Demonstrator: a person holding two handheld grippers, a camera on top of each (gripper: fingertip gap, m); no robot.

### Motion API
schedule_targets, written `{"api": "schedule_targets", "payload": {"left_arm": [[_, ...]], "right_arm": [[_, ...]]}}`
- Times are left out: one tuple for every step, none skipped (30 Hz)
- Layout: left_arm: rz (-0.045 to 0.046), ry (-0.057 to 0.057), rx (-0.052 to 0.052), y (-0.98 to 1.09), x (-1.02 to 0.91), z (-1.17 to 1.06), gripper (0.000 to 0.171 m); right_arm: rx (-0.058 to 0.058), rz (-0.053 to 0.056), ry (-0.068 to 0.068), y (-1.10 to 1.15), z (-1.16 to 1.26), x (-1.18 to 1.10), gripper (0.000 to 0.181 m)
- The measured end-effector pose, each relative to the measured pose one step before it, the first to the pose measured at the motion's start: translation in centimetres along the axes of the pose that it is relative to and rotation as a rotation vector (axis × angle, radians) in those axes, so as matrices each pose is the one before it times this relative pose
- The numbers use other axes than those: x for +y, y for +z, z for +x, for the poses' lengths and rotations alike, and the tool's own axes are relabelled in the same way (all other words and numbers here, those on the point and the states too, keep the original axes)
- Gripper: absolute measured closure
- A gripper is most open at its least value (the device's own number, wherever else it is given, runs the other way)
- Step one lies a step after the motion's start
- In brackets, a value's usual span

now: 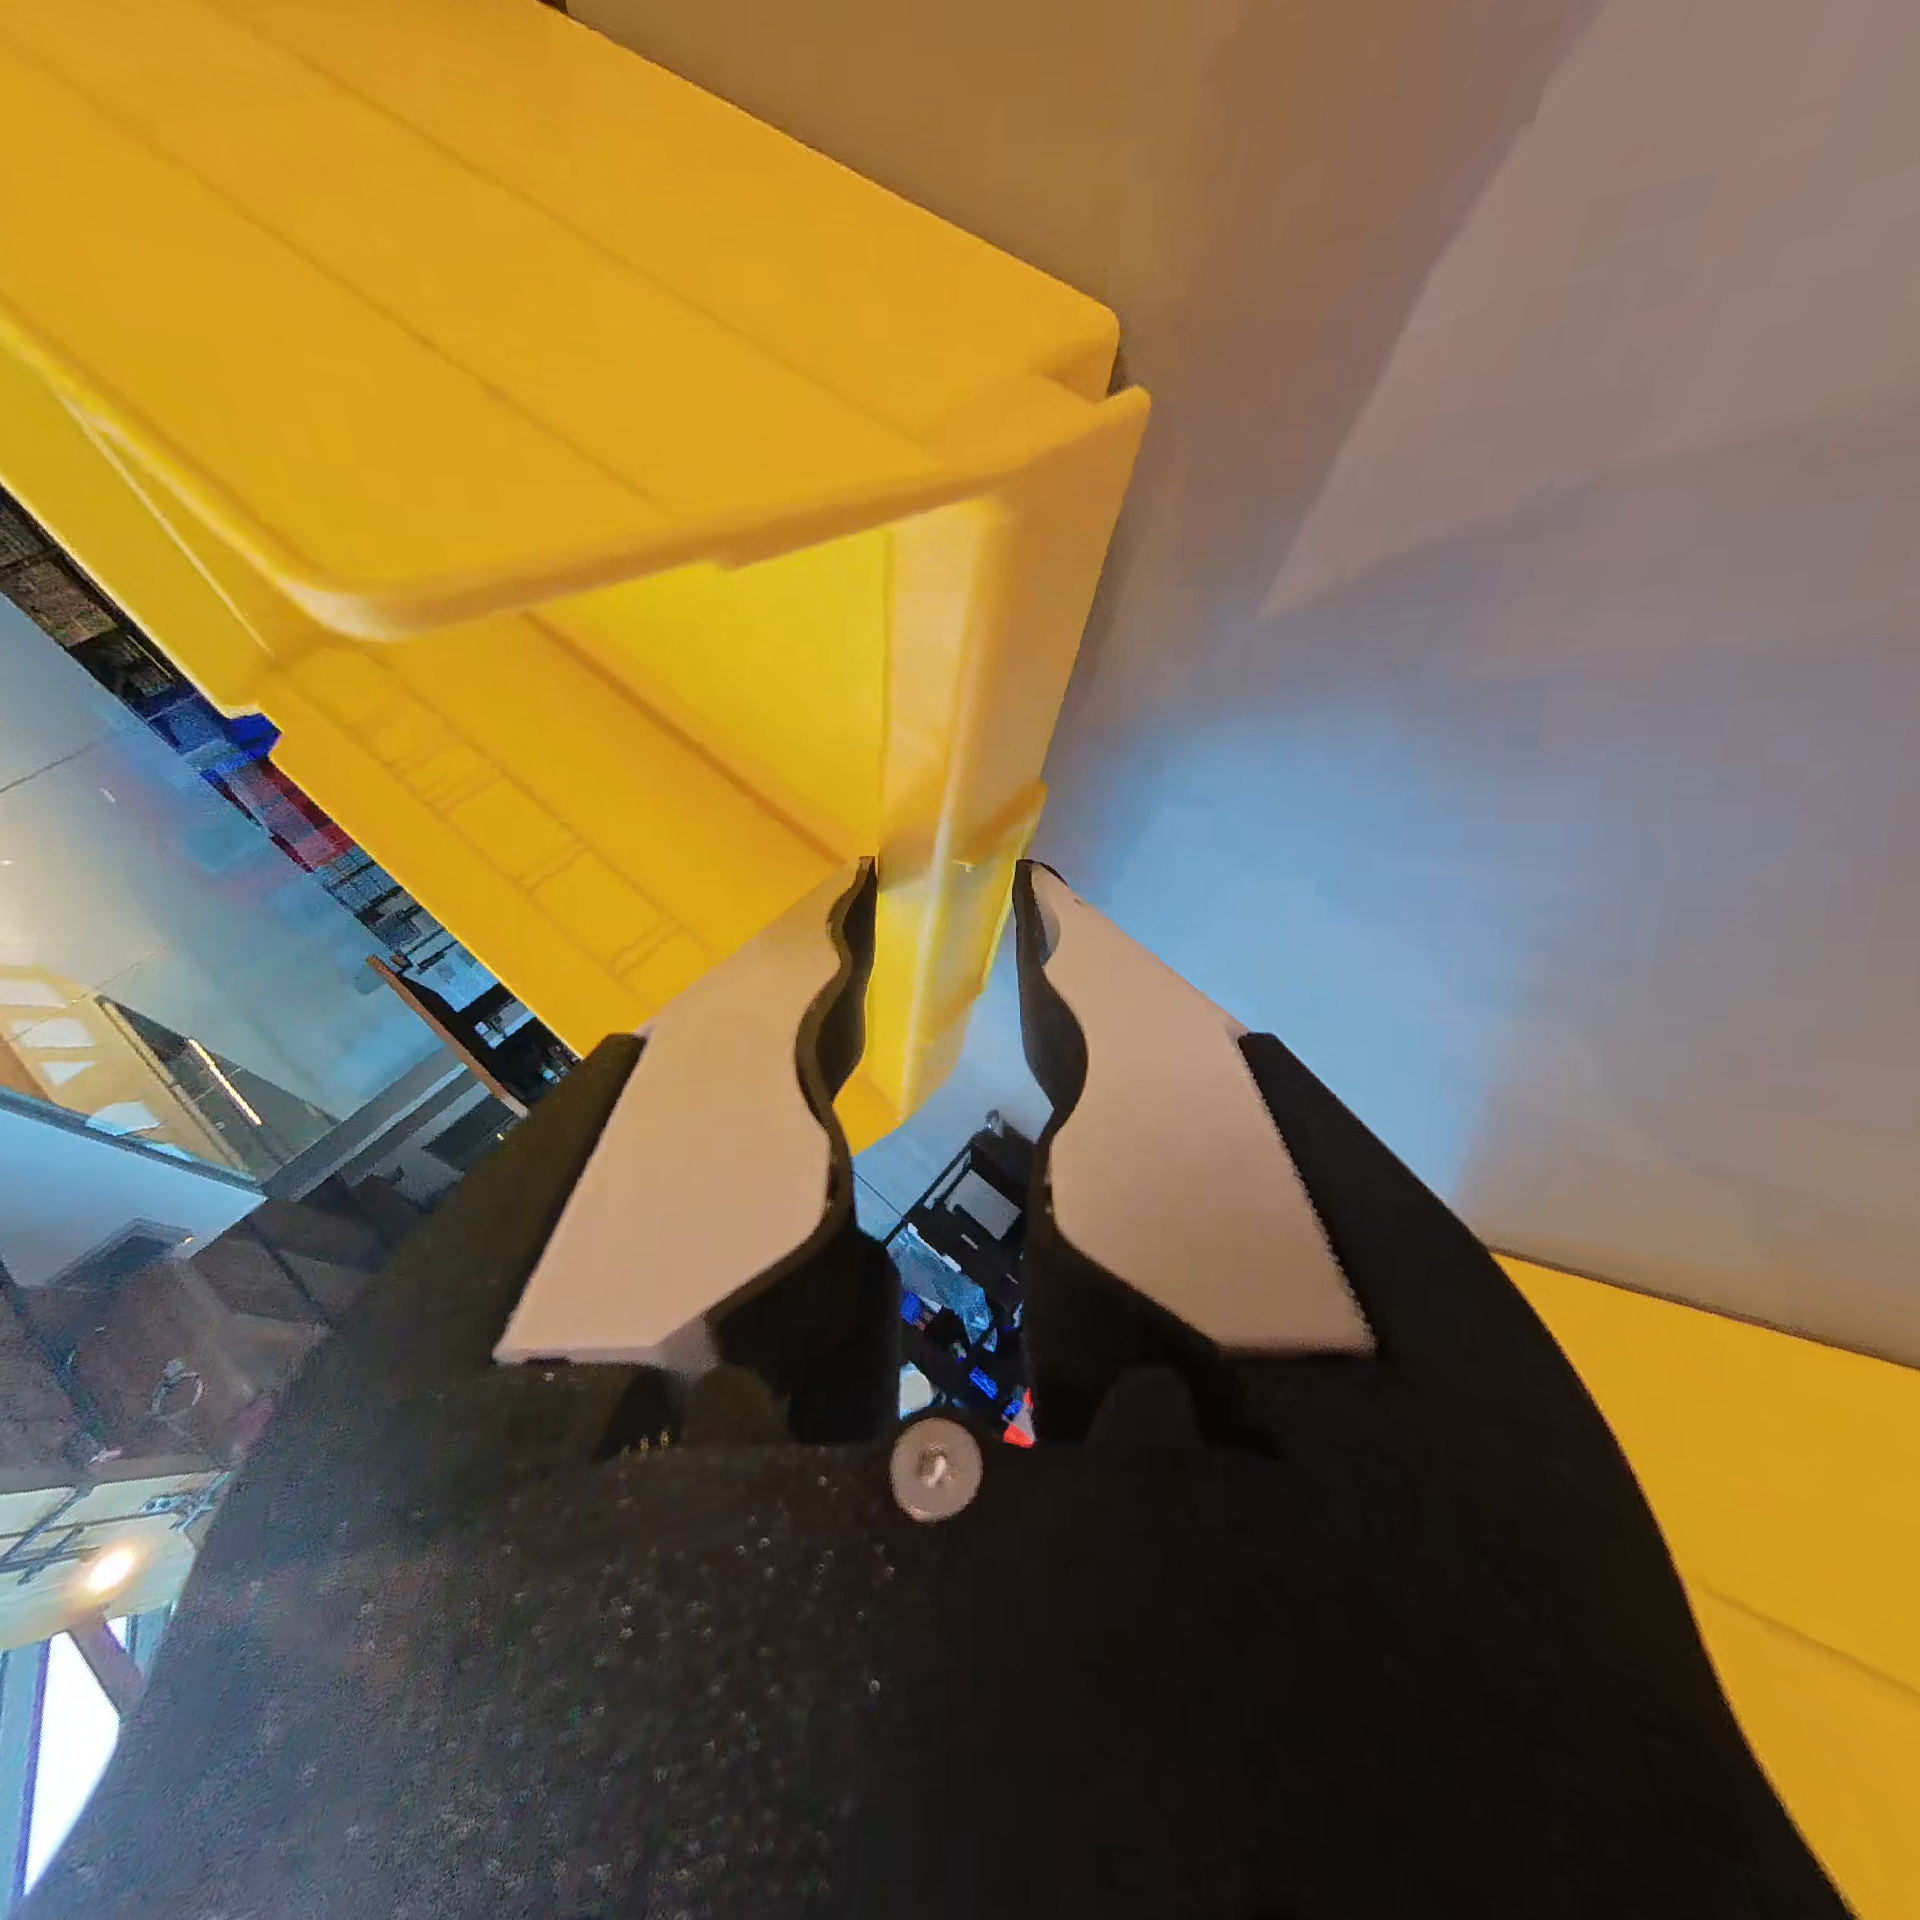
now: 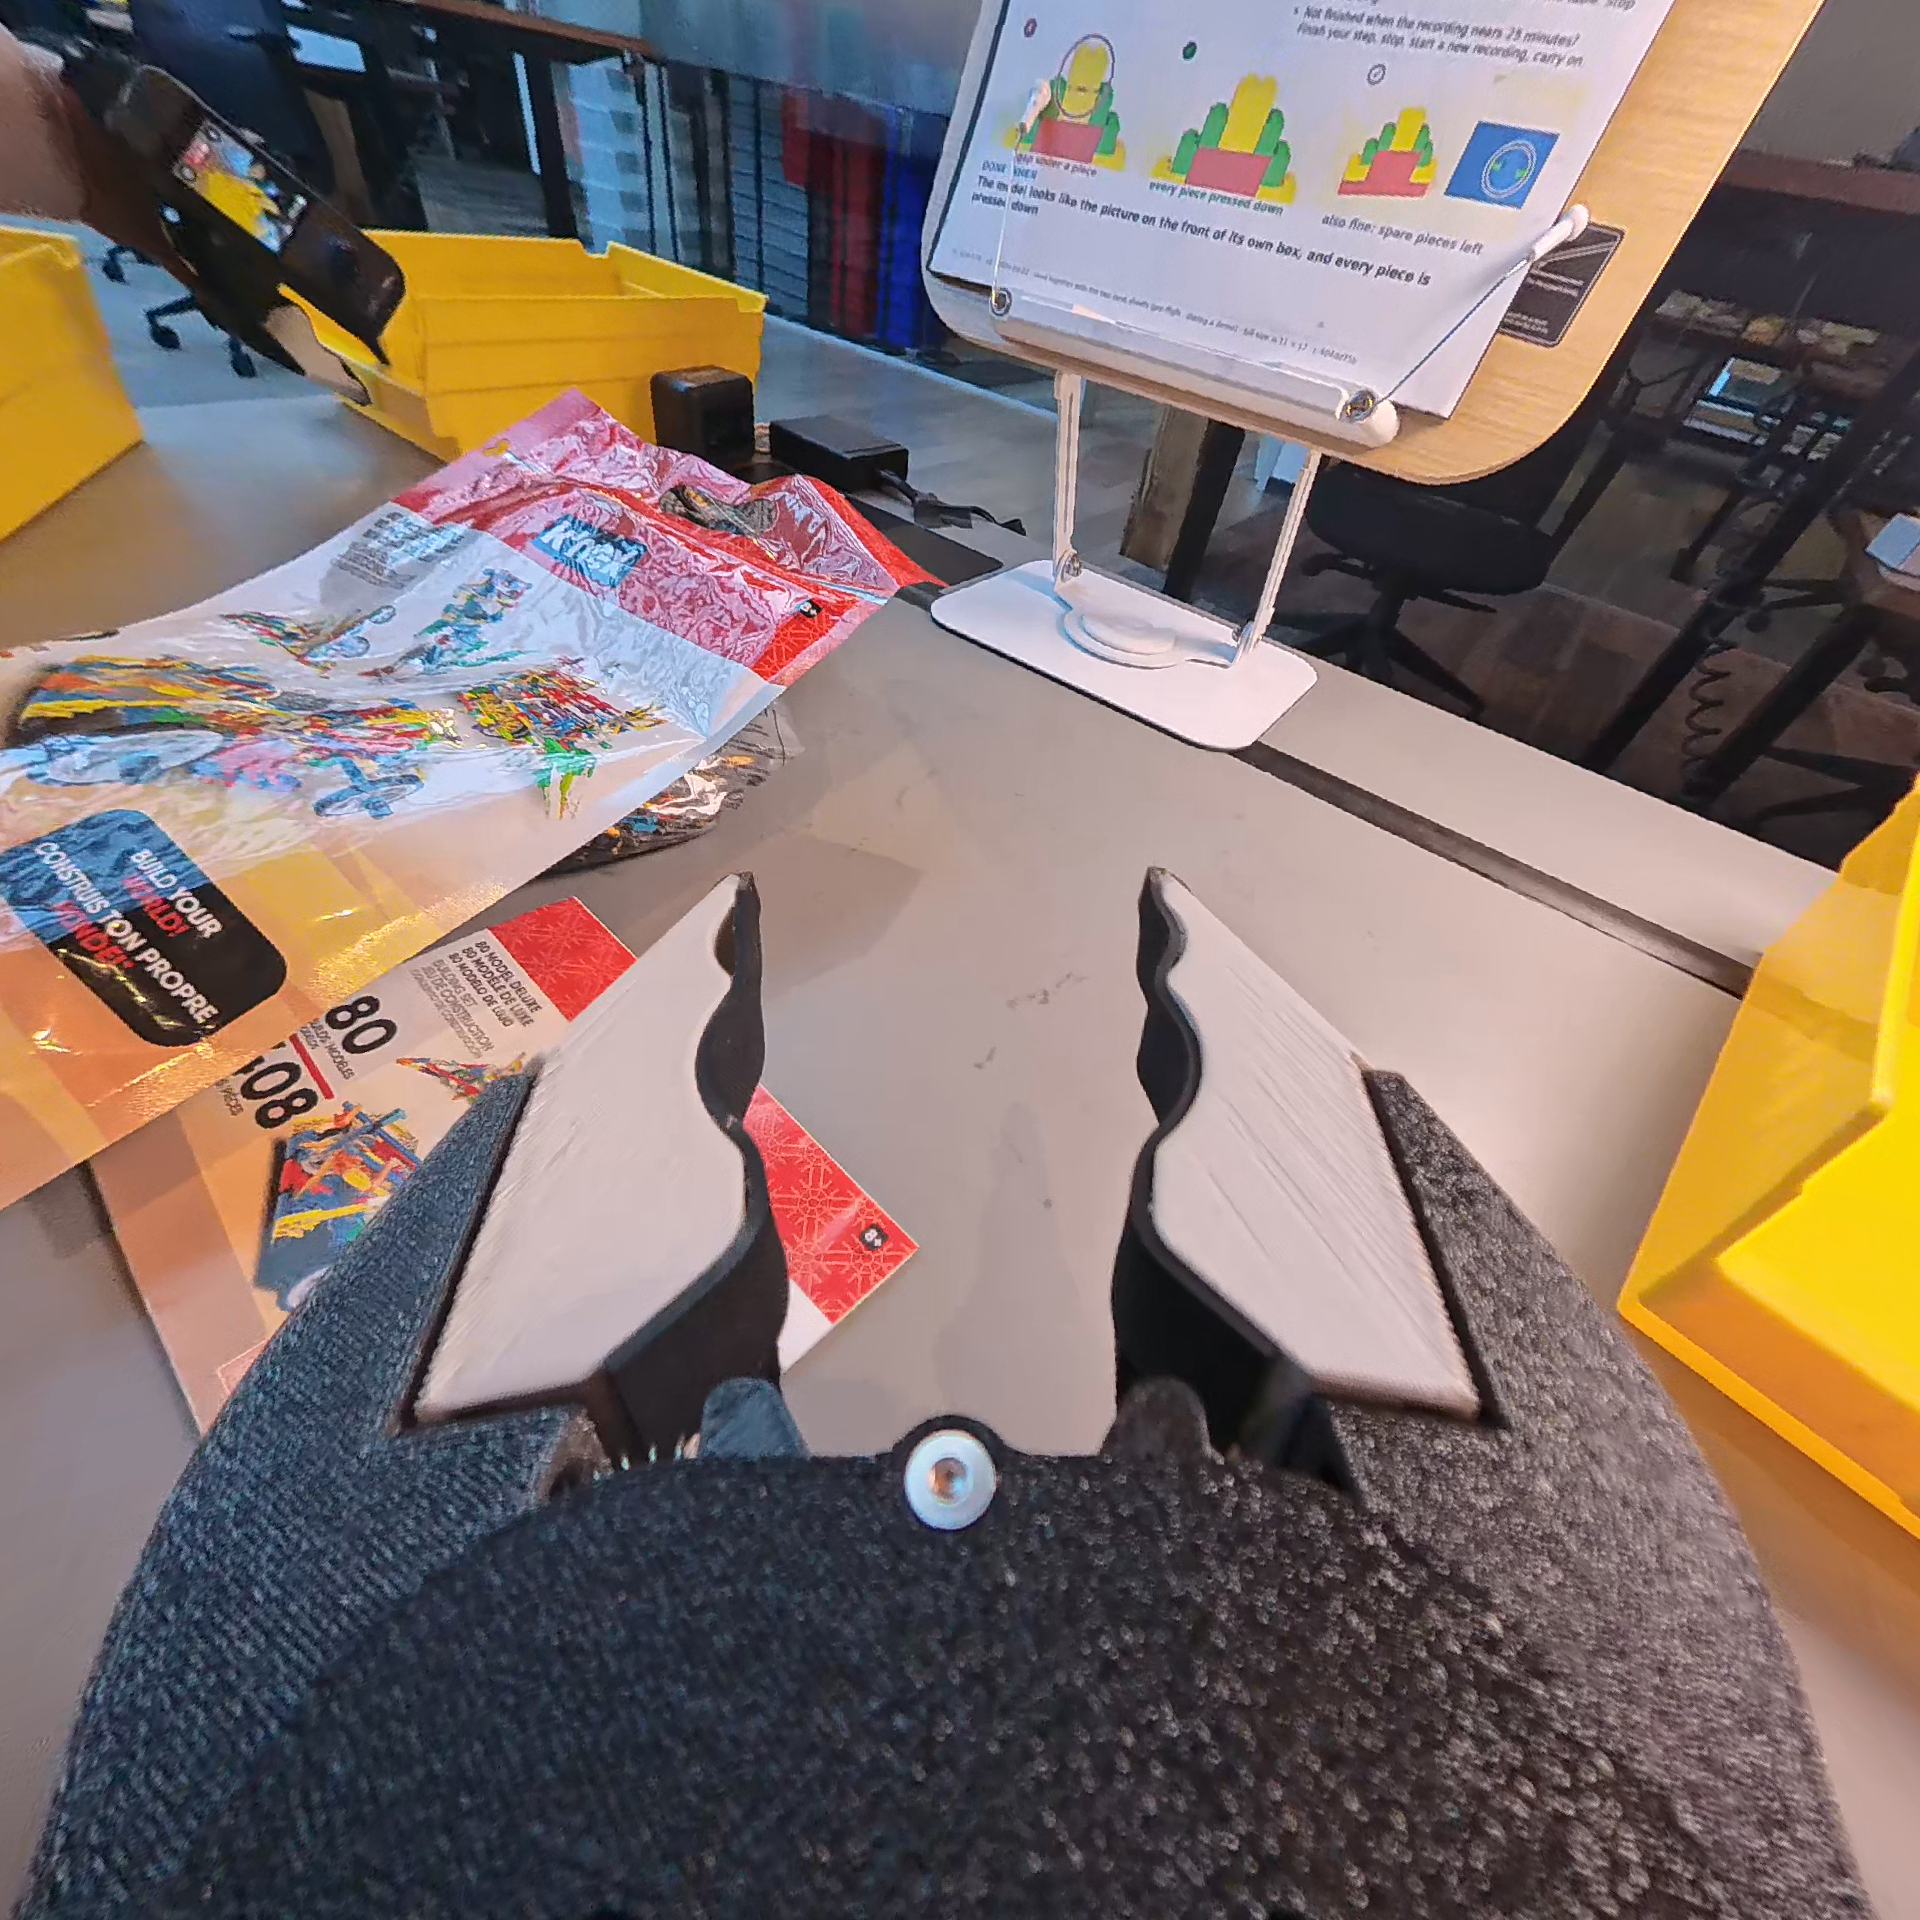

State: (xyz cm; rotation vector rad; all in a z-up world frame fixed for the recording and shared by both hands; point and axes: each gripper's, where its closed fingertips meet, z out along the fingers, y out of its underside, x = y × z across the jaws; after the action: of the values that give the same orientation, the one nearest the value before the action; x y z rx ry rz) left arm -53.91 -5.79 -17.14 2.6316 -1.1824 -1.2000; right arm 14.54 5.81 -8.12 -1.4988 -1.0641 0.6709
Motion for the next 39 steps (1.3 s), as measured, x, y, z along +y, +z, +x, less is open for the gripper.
{"api": "schedule_targets", "payload": {"left_arm": [[0.02077,-0.0016,-0.0055,-0.325,-0.497,-0.055,0.149],[0.0217,-0.0015,-0.0055,-0.389,-0.604,-0.061,0.151],[0.02229,0.0018,0.0021,-0.382,-0.7,0.086,0.152],[0.01063,0.0067,-0.0004,-0.291,-0.57,0.078,0.152],[-0.00498,0.0125,-0.004,-0.162,-0.307,0.02,0.152],[-0.01378,0.0131,-0.0048,-0.046,-0.079,0.01,0.152],[-0.01415,0.0082,-0.0014,0.0,0.075,0.053,0.152],[-0.01504,0.0004,-0.0011,-0.025,0.182,0.019,0.152],[-0.01591,-0.0047,-0.0082,-0.096,0.321,-0.115,0.153],[-0.00738,-0.0125,-0.0034,-0.278,0.358,-0.072,0.148],[0.00361,-0.0269,0.017,-0.541,0.362,0.177,0.143],[0.00587,-0.0405,0.0145,-0.838,0.518,0.103,0.139],[0.01275,-0.055,-0.0071,-1.169,0.664,-0.246,0.132],[0.04018,-0.0798,-0.0094,-1.572,0.534,-0.328,0.127],[0.05933,-0.1092,0.0063,-1.917,0.454,-0.126,0.125],[0.05885,-0.1231,0.0259,-2.162,0.541,0.216,0.123],[0.05036,-0.1144,0.0531,-2.308,0.707,0.865,0.118],[0.04262,-0.0939,0.0601,-2.388,0.896,1.351,0.115],[0.03871,-0.0677,0.0463,-2.389,1.024,1.589,0.114],[0.02728,-0.0459,0.0428,-2.288,1.212,1.961,0.116],[0.01079,-0.0337,0.0461,-2.029,1.403,2.343,0.118],[-0.00061,-0.0262,0.0574,-1.616,1.538,2.774,0.118],[-0.01223,-0.0196,0.0702,-1.03,1.68,3.113,0.117],[-0.02889,-0.0102,0.0667,-0.305,1.858,2.992,0.117],[-0.04775,0.0061,0.0411,0.449,2.023,2.345,0.118],[-0.06616,0.0199,0.005,1.054,2.031,1.413,0.12],[-0.0779,0.0263,-0.0048,1.45,1.823,0.885,0.121],[-0.07004,0.0293,0.0069,1.58,1.265,0.776,0.124],[-0.04954,0.0264,-0.0148,1.421,0.475,0.154,0.138],[-0.03304,0.0172,-0.0287,1.016,-0.137,-0.362,0.148],[-0.01565,0.0165,0.0163,0.528,-0.551,0.117,0.149],[0.01164,0.0199,0.0092,0.182,-1.037,-0.071,0.148],[0.02502,0.0205,0.0112,0.084,-1.299,-0.02,0.148],[0.01798,0.0217,0.0153,0.09,-1.207,0.122,0.147],[0.0043,0.025,0.0113,0.07,-0.975,0.146,0.147],[-0.00058,0.0236,0.0069,0.066,-0.813,0.109,0.147],[0.00489,0.024,0.0052,0.057,-0.714,0.072,0.147],[0.01131,0.0277,0.0056,0.051,-0.603,0.064,0.147],[0.00716,0.0238,0.0053,0.038,-0.385,-0.027,0.148]], "right_arm": [[0.0033,0.0027,-0.0092,-0.179,-0.066,-0.134,0.109],[0.0065,-0.0001,-0.0122,-0.243,-0.01,-0.11,0.109],[0.0082,0.0007,-0.0096,-0.27,0.071,-0.115,0.109],[0.0077,0.0052,-0.0038,-0.286,0.108,-0.164,0.109],[0.0051,0.0081,0.002,-0.253,0.107,-0.216,0.109],[0.0038,0.009,0.0044,-0.225,0.097,-0.241,0.109],[0.0027,0.009,0.0023,-0.188,0.045,-0.271,0.109],[0.0031,0.0073,-0.0025,-0.18,0.018,-0.265,0.109],[0.0033,0.0047,-0.0073,-0.175,-0.014,-0.225,0.109],[0.0033,0.0023,-0.0093,-0.2,-0.017,-0.186,0.109],[0.0034,-0.0007,-0.009,-0.219,-0.008,-0.114,0.109],[0.0043,-0.0007,-0.009,-0.26,0.025,-0.084,0.109],[0.0064,0.0003,-0.0079,-0.307,0.072,-0.042,0.109],[0.0071,0.0007,-0.0045,-0.353,0.117,0.004,0.109],[0.0064,0.0029,0.0,-0.376,0.129,0.022,0.109],[0.0057,0.0055,0.0041,-0.392,0.122,0.018,0.109],[0.0047,0.0075,0.0066,-0.382,0.116,0.014,0.109],[0.0042,0.0072,0.0075,-0.342,0.09,0.024,0.109],[0.0035,0.0071,0.0063,-0.291,0.082,0.014,0.109],[0.0029,0.0079,0.0053,-0.227,0.049,-0.015,0.11],[0.0009,0.0076,0.0061,-0.139,0.022,-0.042,0.11],[-0.0024,0.0084,0.0076,-0.025,-0.038,-0.09,0.11],[-0.0061,0.0106,0.0083,0.07,-0.104,-0.161,0.11],[-0.0103,0.0124,0.0075,0.175,-0.187,-0.221,0.11],[-0.0126,0.0125,0.0067,0.263,-0.239,-0.244,0.111],[-0.0144,0.0096,0.0059,0.341,-0.296,-0.244,0.111],[-0.0184,0.006,0.0048,0.359,-0.387,-0.281,0.111],[-0.0208,0.0051,0.001,0.316,-0.478,-0.39,0.11],[-0.0173,0.0046,-0.0066,0.242,-0.497,-0.497,0.111],[-0.0096,0.0014,-0.017,0.127,-0.425,-0.557,0.111],[-0.0004,-0.0018,-0.0255,0.019,-0.327,-0.534,0.111],[0.0055,-0.0008,-0.0272,-0.095,-0.223,-0.536,0.111],[0.0067,0.002,-0.022,-0.17,-0.186,-0.512,0.111],[0.0071,0.0048,-0.0129,-0.226,-0.145,-0.439,0.111],[0.0068,0.0047,-0.0033,-0.247,-0.1,-0.33,0.111],[0.0056,0.0027,0.002,-0.253,-0.106,-0.186,0.111],[0.0066,0.0001,0.0025,-0.255,-0.071,-0.042,0.111],[0.0091,-0.0026,0.0011,-0.25,-0.024,0.078,0.111],[0.0086,-0.0056,0.0005,-0.234,0.007,0.19,0.111]]}}
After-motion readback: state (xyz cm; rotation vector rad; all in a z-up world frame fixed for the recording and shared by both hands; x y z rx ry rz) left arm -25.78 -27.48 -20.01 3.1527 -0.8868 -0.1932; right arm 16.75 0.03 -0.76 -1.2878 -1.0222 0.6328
